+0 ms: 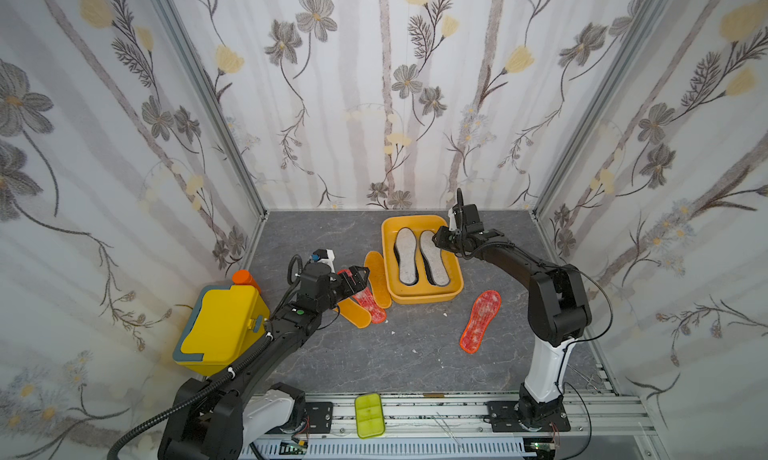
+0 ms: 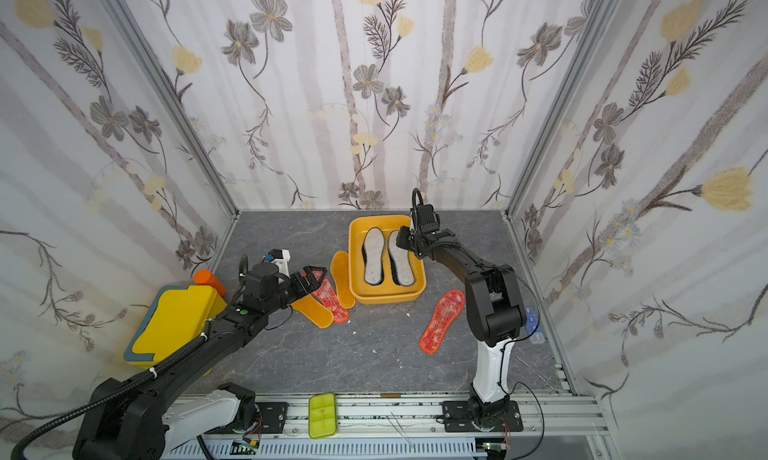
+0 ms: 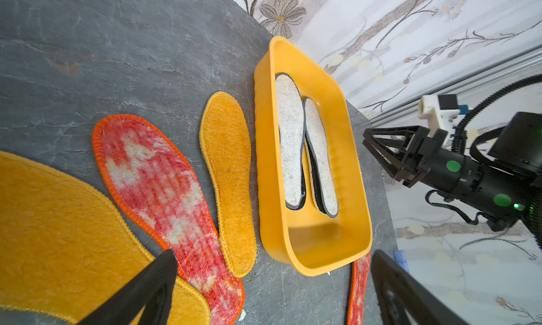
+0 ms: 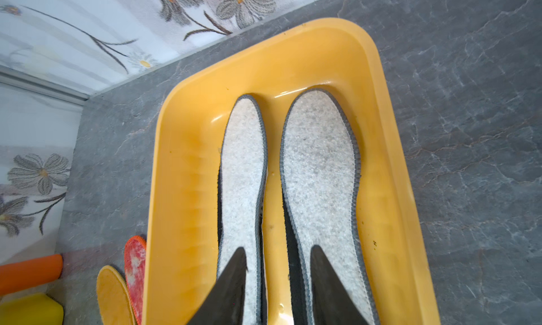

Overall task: Put the insoles into the storage box
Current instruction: Place the insole in the storage box, then pick up the insole from the center of the board.

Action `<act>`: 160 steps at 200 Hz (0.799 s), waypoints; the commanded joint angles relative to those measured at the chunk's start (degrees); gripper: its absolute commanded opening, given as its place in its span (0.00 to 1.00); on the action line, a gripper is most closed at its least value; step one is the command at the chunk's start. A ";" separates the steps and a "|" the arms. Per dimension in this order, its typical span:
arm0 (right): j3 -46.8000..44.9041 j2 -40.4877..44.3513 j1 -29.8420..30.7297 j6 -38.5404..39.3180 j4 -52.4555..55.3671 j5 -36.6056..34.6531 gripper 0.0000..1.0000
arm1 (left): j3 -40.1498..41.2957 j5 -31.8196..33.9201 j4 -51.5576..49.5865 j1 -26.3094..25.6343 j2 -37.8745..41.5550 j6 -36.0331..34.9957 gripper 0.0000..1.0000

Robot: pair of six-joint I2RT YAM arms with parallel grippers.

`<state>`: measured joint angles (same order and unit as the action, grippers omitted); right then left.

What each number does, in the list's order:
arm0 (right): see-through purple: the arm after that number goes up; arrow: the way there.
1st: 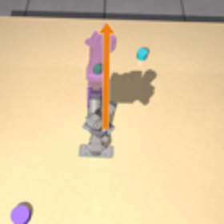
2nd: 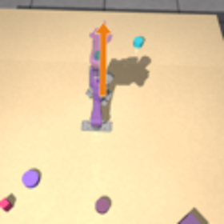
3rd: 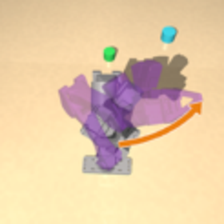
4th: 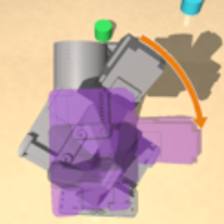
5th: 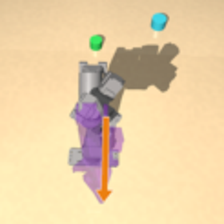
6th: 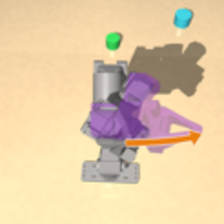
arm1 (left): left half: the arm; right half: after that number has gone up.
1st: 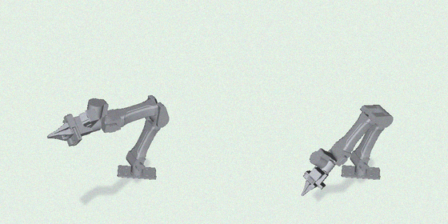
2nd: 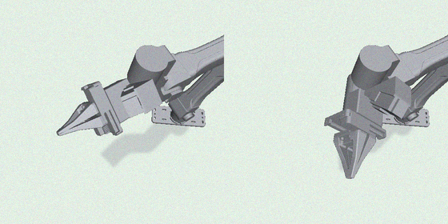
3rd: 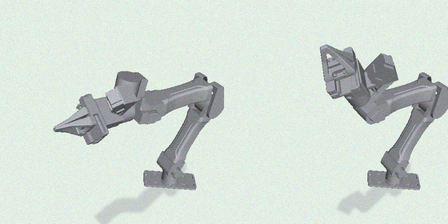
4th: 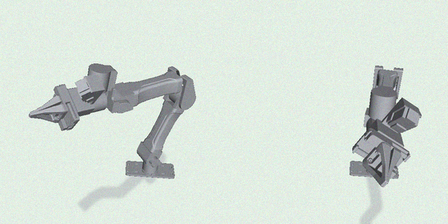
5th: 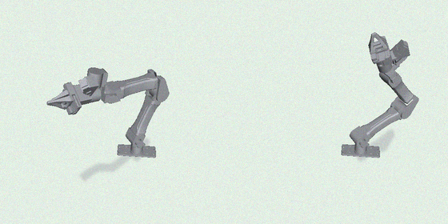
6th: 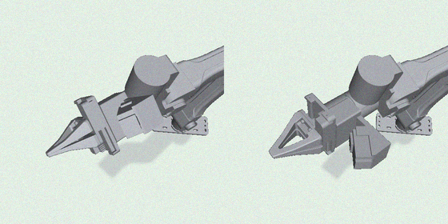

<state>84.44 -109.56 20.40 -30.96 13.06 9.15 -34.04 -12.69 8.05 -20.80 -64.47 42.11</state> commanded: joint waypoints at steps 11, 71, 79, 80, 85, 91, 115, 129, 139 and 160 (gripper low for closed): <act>-2.42 4.40 0.23 4.27 -1.67 5.44 0.37 | 1.13 -0.58 4.43 0.05 -1.65 3.62 1.00; -9.10 12.05 4.72 13.25 -7.45 11.84 0.38 | 5.41 4.94 5.96 0.58 -1.34 16.03 1.00; -10.12 12.89 5.27 13.83 -8.41 12.35 0.38 | 5.80 6.81 4.21 0.69 -0.81 18.55 1.00; -10.19 12.97 5.35 13.87 -8.45 12.45 0.38 | 5.81 7.07 3.92 0.72 -0.74 18.72 1.00; -10.78 13.52 5.58 14.10 -8.92 12.91 0.38 | 5.91 8.52 2.25 0.68 -0.47 20.68 1.00; -11.48 14.00 5.80 14.32 -9.56 13.64 0.39 | 6.00 10.70 -0.03 0.71 -0.19 23.43 1.00; -14.09 15.64 6.72 15.85 -12.43 20.00 0.39 | 5.57 15.93 -8.32 0.69 0.13 31.45 1.00; -14.31 16.02 7.80 17.71 -12.12 21.95 0.39 | 5.57 17.13 -9.97 0.76 0.30 34.01 1.00; -14.47 16.45 8.73 18.83 -11.52 21.80 0.39 | 5.57 17.83 -11.01 0.76 0.33 36.83 1.00; -16.10 17.70 9.88 19.14 -12.40 21.34 0.39 | 5.49 18.40 -11.76 0.75 -0.41 41.23 1.00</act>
<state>69.71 -93.45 29.54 -14.39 3.81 28.21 -28.32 2.28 -0.32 -20.10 -64.42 75.02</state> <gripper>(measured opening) 0.391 0.998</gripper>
